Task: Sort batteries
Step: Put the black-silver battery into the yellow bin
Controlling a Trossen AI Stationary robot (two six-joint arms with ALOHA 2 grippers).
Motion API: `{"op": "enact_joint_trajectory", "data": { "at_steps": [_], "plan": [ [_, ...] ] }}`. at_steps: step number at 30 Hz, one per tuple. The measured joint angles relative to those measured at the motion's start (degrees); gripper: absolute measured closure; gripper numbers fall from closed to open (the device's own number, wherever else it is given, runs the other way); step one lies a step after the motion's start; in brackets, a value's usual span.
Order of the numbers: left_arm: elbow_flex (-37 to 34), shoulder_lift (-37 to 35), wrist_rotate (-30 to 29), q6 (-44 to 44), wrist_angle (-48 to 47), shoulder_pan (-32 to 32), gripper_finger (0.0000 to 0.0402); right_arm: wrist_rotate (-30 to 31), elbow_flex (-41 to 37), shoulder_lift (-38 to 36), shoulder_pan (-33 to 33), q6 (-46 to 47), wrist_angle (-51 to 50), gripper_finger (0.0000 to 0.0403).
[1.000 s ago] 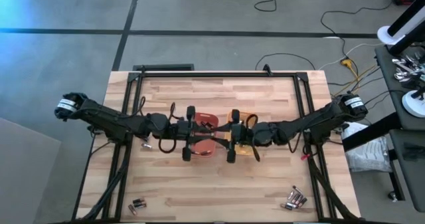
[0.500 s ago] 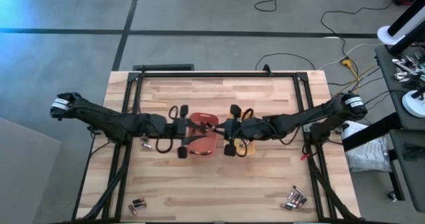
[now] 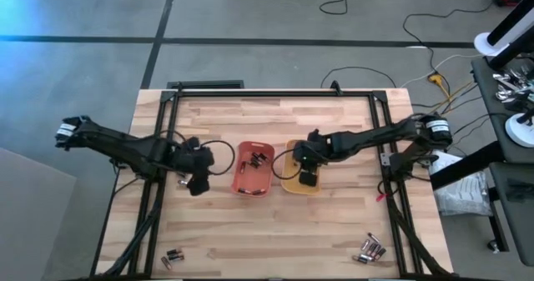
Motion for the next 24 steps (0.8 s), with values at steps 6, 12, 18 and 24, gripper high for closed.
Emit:
{"op": "enact_joint_trajectory", "data": {
  "at_steps": [6,12,18,24],
  "plan": [
    [-2.2,0.8,1.2,-7.2,-5.3,0.0,0.0223,-0.4,-0.4,4.1,-1.7,-0.1,1.5,0.0337],
    [-7.0,1.7,6.7,-12.4,-5.4,1.3,0.0219,-0.3,-0.2,5.7,-1.7,1.3,3.7,0.029],
    [-9.1,3.9,6.8,-13.4,-6.0,2.2,0.0219,-0.2,2.9,3.3,-1.1,3.3,1.2,0.0234],
    [-8.3,6.8,10.1,-12.2,-9.6,3.3,0.0223,-0.2,6.7,0.1,1.6,3.0,0.8,0.0209]
  ]
}}
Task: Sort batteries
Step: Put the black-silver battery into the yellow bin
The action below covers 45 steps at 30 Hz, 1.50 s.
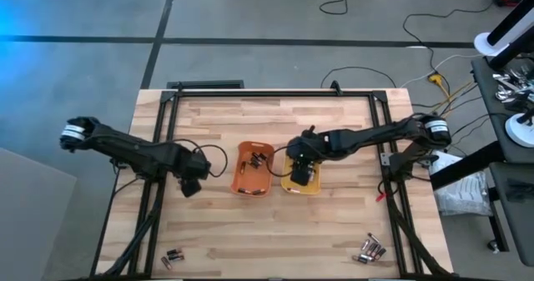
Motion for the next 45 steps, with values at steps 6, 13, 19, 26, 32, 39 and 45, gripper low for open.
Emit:
{"op": "enact_joint_trajectory", "data": {
  "at_steps": [6,13,19,26,32,39,45],
  "plan": [
    [-0.1,3.1,6.6,6.8,1.1,0.0,0.025,0.0,1.6,-0.3,2.2,0.0,-0.1,0.021],
    [-2.3,5.4,8.5,12.9,2.7,-0.3,0.0285,0.0,1.6,-0.3,3.9,0.1,-0.1,0.0222],
    [-3.3,6.4,12.4,14.5,8.4,-0.6,0.031,0.0,1.5,-0.3,4.1,-0.4,0.0,0.0231],
    [-3.5,9.0,12.6,13.3,12.0,-0.6,0.0339,0.1,1.5,-0.3,4.1,-0.6,-0.1,0.0239],
    [-3.3,11.7,12.1,9.7,12.6,-1.5,0.0374,0.3,1.5,-0.2,4.1,-1.2,-0.3,0.0248],
    [-3.0,9.1,6.2,6.3,12.9,-4.8,0.0374,2.4,0.2,-0.2,5.5,-1.3,-2.3,0.0259],
    [-0.1,0.3,-6.2,4.8,23.8,-8.5,0.0374,9.4,-4.7,-0.2,8.8,5.1,-1.5,0.0264]
  ]
}}
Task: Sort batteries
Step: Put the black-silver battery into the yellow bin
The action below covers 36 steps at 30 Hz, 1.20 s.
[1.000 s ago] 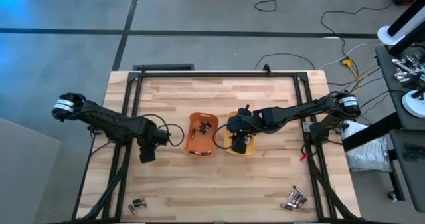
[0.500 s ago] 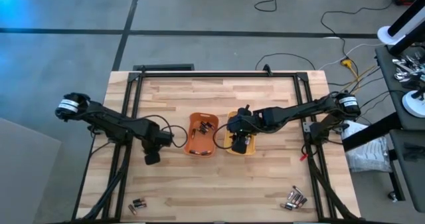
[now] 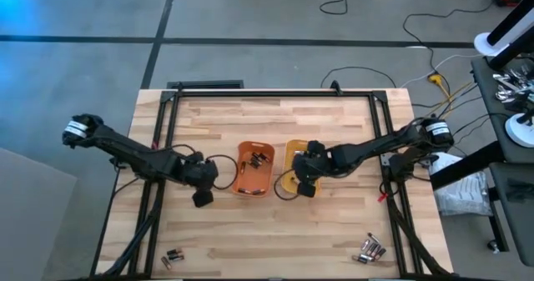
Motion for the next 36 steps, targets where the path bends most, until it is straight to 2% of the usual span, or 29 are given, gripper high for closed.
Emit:
{"op": "enact_joint_trajectory", "data": {
  "at_steps": [4,8,12,15,19,25,28,32,36],
  "plan": [
    [1.4,-6.0,-5.4,9.7,12.6,0.1,0.0374,6.2,-1.7,0.0,1.4,-1.9,6.5,0.0254],
    [5.5,-9.6,-8.0,22.4,19.6,2.1,0.0374,8.0,1.1,0.0,1.1,-8.7,11.7,0.0241],
    [7.8,-11.2,-7.2,34.4,34.3,2.9,0.0374,10.0,4.7,-0.1,1.2,-18.7,21.8,0.0231],
    [7.2,-10.3,-3.7,40.0,46.6,2.9,0.0374,7.1,5.5,-0.1,1.3,-26.1,34.5,0.0223],
    [6.8,-8.0,-3.7,43.9,52.8,3.0,0.0374,1.7,5.5,-0.1,0.9,-29.8,44.9,0.0214],
    [6.7,-2.8,-4.1,47.7,63.2,3.4,0.0373,-0.6,5.5,-0.1,-0.3,-29.7,48.8,0.0205],
    [6.7,-1.1,-4.0,47.9,64.9,4.2,0.0373,-2.1,5.4,0.0,-0.1,-29.0,50.4,0.0206],
    [6.8,-0.2,-4.3,47.8,65.2,5.6,0.0373,-2.5,5.4,-0.5,0.2,-30.1,51.1,0.0223],
    [6.8,0.5,-4.3,47.5,66.5,6.7,0.0372,-2.4,5.4,-0.6,0.1,-30.3,51.1,0.0265]
  ]
}}
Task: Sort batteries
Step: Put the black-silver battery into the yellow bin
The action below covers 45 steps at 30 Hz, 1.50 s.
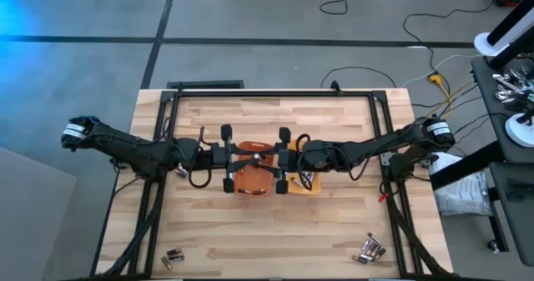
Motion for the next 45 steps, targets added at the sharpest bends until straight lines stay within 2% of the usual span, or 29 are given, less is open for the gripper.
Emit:
{"op": "enact_joint_trajectory", "data": {
  "at_steps": [6,10,14,19,24,27,30,33,36,45],
  "plan": [
    [0.0,1.1,0.3,0.0,1.1,0.3,0.037,0.3,0.0,-0.1,-0.4,-1.5,-0.1,0.036],
    [0.1,0.5,0.2,-0.5,-2.4,0.3,0.0347,0.7,0.0,-0.8,-0.6,-2.4,-3.3,0.036],
    [0.2,-4.4,-2.6,-4.7,-15.9,0.3,0.0306,4.2,0.0,-4.4,-0.7,-1.7,-13.8,0.0358],
    [0.2,-10.1,-5.5,-16.9,-44.5,0.7,0.0264,4.9,0.0,-6.2,-2.8,5.2,-32.2,0.0353],
    [0.0,-11.6,-6.8,-35.4,-69.8,0.9,0.0252,4.6,-1.3,-3.2,-5.6,11.2,-46.1,0.0353],
    [-0.1,-11.1,-7.0,-43.1,-79.2,1.3,0.0251,2.1,-1.7,-0.3,-7.3,14.3,-51.7,0.0351],
    [-0.3,-10.2,-6.3,-47.4,-84.2,1.7,0.0251,-3.7,-1.7,1.6,-8.7,16.6,-54.8,0.035],
    [-0.4,-9.2,-1.6,-48.9,-87.4,2.5,0.0251,-6.5,-2.3,3.7,-9.1,16.5,-54.8,0.0349],
    [-0.4,-8.3,0.4,-49.0,-88.5,3.5,0.0251,-6.7,-2.3,5.8,-9.8,15.4,-54.6,0.0349],
    [-0.4,-6.0,-0.9,-47.1,-89.1,5.2,0.0251,-6.6,-2.6,10.5,-12.0,14.7,-55.6,0.0348]
  ]
}}
